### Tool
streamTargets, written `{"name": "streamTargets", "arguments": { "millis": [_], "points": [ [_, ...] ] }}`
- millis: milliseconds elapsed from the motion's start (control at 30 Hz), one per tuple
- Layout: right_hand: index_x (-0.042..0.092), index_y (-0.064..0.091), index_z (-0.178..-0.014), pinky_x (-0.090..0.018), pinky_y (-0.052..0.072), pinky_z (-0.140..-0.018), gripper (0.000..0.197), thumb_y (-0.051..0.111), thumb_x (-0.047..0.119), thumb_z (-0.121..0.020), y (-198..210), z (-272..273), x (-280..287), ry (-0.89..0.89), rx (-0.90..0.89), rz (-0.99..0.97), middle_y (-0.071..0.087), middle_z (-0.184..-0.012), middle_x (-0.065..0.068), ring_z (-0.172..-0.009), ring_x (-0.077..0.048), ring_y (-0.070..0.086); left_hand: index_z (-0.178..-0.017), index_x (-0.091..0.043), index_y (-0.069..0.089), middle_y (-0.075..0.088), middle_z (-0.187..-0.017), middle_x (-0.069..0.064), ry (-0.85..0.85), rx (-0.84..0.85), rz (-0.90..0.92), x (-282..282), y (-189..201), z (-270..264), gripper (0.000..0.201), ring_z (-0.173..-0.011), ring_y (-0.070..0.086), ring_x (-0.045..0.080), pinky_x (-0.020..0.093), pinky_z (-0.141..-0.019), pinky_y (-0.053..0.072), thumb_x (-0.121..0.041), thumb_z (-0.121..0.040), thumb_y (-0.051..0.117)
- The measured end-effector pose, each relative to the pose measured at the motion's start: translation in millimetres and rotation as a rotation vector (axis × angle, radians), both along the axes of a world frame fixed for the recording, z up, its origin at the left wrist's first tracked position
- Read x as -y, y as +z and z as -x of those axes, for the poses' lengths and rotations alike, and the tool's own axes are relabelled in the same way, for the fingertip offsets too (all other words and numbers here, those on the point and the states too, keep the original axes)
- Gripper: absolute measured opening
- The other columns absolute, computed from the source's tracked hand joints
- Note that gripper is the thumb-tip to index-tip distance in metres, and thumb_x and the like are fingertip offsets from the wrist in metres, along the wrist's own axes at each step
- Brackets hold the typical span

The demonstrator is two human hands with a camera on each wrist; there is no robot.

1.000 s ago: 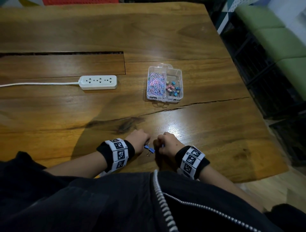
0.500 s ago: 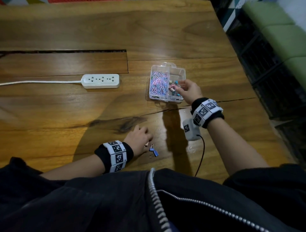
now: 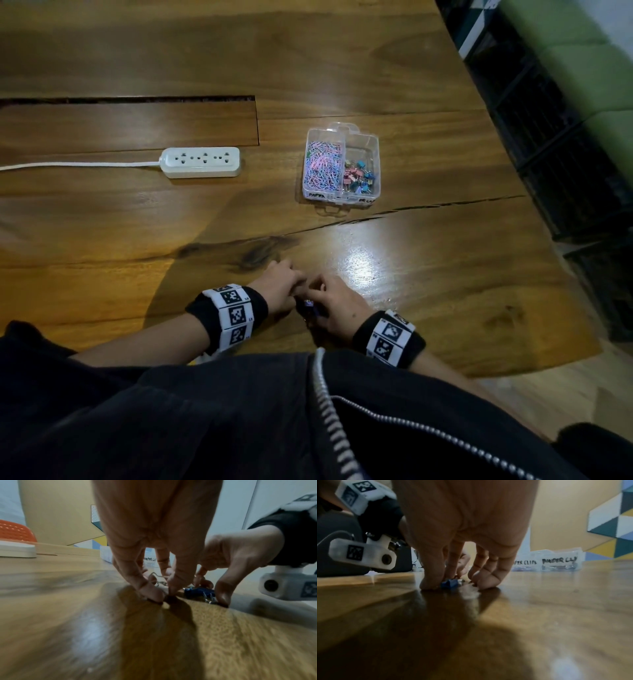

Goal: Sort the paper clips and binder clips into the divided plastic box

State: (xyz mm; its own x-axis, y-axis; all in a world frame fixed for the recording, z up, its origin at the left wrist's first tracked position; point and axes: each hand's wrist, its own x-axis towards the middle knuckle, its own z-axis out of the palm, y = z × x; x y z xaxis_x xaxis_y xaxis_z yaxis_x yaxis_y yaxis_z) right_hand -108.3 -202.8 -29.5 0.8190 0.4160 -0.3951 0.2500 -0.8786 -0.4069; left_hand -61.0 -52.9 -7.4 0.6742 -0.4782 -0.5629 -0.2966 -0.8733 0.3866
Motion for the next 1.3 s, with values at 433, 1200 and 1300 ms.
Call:
{"name": "streamTargets", "arguments": {
  "millis": [433,1200,1300],
  "points": [
    [0.008,0.053,-0.123,-0.032,0.042,-0.095,0.041,0.060,0.008,-0.082,14.4,-23.4,-5.9,-0.084,-0.196,-0.005,0.047,-0.121,-0.013,-0.112,-0.028,0.050,-0.081,-0.016,0.057,0.050,-0.095,0.002,0.132,0.057,0.172,0.6,0.3,-3.6,0.008,-0.089,0.050,0.018,0.030,-0.078,0.045,-0.009,-0.080,0.060],
    [0.000,0.066,-0.103,-0.023,0.050,-0.075,0.019,0.060,0.008,-0.086,84.6,-146.1,71.3,-0.823,0.219,-0.334,0.062,-0.093,-0.006,-0.083,-0.013,0.055,-0.061,-0.013,0.052,0.055,-0.066,0.000,0.776,-0.061,0.667,99.4,63.3,-133.4,0.027,-0.060,0.057,0.012,0.024,-0.065,0.054,0.003,-0.079,0.066],
    [0.001,0.066,-0.107,-0.032,0.050,-0.088,0.022,0.055,0.009,-0.089,73.2,-162.3,77.1,-0.891,0.183,-0.382,0.068,-0.107,-0.015,-0.092,-0.020,0.061,-0.079,-0.010,0.057,0.059,-0.079,0.009,0.794,-0.104,0.633,118.7,56.6,-151.7,0.013,-0.078,0.060,0.023,0.037,-0.081,0.054,0.001,-0.080,0.062]
  ]
}}
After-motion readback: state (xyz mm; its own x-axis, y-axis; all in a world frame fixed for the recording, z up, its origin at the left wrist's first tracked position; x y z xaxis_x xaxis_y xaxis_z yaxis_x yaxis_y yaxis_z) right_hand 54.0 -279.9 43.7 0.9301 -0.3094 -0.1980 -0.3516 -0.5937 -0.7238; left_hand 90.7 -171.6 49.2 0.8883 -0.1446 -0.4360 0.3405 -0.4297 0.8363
